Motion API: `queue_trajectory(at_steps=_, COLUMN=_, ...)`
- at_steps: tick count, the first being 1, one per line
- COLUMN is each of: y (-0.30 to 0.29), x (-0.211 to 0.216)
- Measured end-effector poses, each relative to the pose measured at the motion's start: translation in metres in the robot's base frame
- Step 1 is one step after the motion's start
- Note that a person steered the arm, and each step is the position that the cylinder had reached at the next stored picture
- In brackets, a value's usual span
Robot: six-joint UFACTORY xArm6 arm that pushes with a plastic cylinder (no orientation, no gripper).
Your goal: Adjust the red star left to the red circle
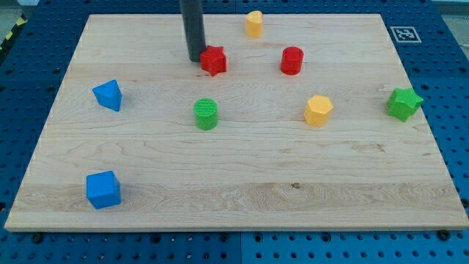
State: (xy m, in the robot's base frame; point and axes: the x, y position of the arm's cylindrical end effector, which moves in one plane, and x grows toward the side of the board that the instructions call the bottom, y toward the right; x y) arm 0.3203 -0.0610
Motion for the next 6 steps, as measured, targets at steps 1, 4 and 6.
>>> queue_trajectory(at_steps=1, y=-0.006, x=0.018)
queue_trajectory(at_steps=4, y=0.014, x=0.046)
queue_trajectory(at_steps=6, y=0.014, x=0.041)
